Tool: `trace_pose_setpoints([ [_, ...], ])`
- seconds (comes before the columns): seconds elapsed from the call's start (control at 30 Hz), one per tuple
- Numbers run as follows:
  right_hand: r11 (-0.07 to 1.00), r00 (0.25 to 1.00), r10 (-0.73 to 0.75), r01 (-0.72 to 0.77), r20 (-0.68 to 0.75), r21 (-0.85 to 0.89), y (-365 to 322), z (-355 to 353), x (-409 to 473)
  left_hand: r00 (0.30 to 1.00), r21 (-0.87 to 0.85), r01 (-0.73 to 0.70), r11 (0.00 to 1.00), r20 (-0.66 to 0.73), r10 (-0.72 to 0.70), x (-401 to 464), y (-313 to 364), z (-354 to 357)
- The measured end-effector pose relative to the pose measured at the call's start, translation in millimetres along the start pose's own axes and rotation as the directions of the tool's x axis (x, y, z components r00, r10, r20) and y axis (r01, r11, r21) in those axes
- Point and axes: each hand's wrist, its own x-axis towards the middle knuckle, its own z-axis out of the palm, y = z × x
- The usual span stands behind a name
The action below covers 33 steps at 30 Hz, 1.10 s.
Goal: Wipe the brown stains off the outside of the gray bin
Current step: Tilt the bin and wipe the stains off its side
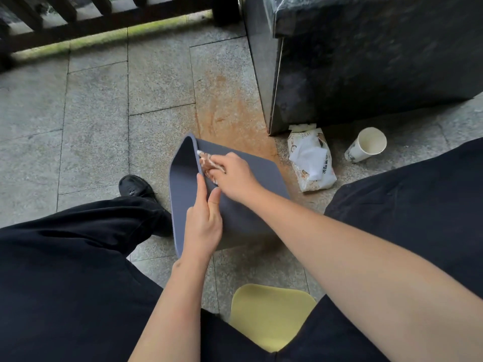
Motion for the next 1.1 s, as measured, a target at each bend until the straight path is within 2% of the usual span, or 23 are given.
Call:
trace_pose_setpoints([
  [0.1, 0.998, 0.995, -0.070, 0.069, 0.076, 0.014, 3.9, -0.3, -31.3, 1.000, -0.006, -0.008, 1.000, 0.008, 0.008, -1.7, 0.8, -0.9],
  [0.27, 0.975, 0.958, -0.215, 0.222, 0.189, -0.016, 14.6, -10.1, -74.7, 0.997, -0.016, 0.041, 0.999, -0.059, -0.042, -5.6, 0.8, 1.0],
  [0.33, 0.943, 0.909, -0.284, 0.323, 0.307, -0.085, 27.8, -17.3, -91.9, 0.995, -0.030, 0.056, 0.998, -0.079, -0.058, -5.7, 1.1, 1.9],
  [0.37, 0.904, 0.860, -0.297, 0.393, 0.416, -0.167, 37.2, -21.6, -98.7, 0.994, -0.044, 0.064, 0.997, -0.088, -0.068, -4.6, 1.8, 2.0],
  [0.4, 0.861, 0.803, -0.271, 0.448, 0.531, -0.239, 48.1, -25.5, -103.6, 0.993, -0.050, 0.068, 0.996, -0.097, -0.072, -2.8, 3.0, 1.8],
  [0.43, 0.849, 0.770, -0.195, 0.442, 0.607, -0.288, 59.3, -30.0, -106.5, 0.992, -0.042, 0.070, 0.997, -0.102, -0.074, -1.3, 4.4, 1.3],
  [0.47, 0.880, 0.776, -0.100, 0.361, 0.622, -0.309, 69.4, -36.4, -105.8, 0.992, -0.027, 0.074, 0.997, -0.105, -0.076, 0.4, 5.0, 0.9],
  [0.53, 0.957, 0.842, 0.062, 0.102, 0.536, -0.271, 87.4, -51.4, -95.0, 0.989, -0.011, 0.094, 0.996, -0.110, -0.094, 2.5, 3.7, -0.7],
  [0.63, 0.963, 0.931, 0.234, -0.181, 0.282, -0.201, 111.6, -77.2, -65.7, 0.984, -0.003, 0.139, 0.990, -0.110, -0.138, 4.0, 2.8, -3.1],
  [0.73, 0.917, 0.918, 0.395, -0.397, 0.045, 0.048, 137.5, -103.2, -33.9, 0.981, -0.002, 0.164, 0.986, -0.108, -0.163, 11.8, 4.3, -5.8],
  [0.83, 0.892, 0.883, 0.441, -0.451, -0.161, -0.035, 158.3, -113.4, -3.7, 0.973, -0.010, 0.209, 0.978, -0.104, -0.209, 20.3, -0.8, -14.1],
  [0.93, 0.877, 0.867, 0.476, -0.481, -0.149, 0.002, 170.5, -101.2, 19.6, 0.960, -0.026, 0.250, 0.968, -0.125, -0.251, 28.1, -7.3, -22.9],
  [1.1, 0.895, 0.893, 0.446, -0.446, -0.056, 0.004, 177.1, -84.9, 43.0, 0.961, 0.018, 0.247, 0.969, -0.135, -0.243, 42.9, -15.4, -31.9],
])
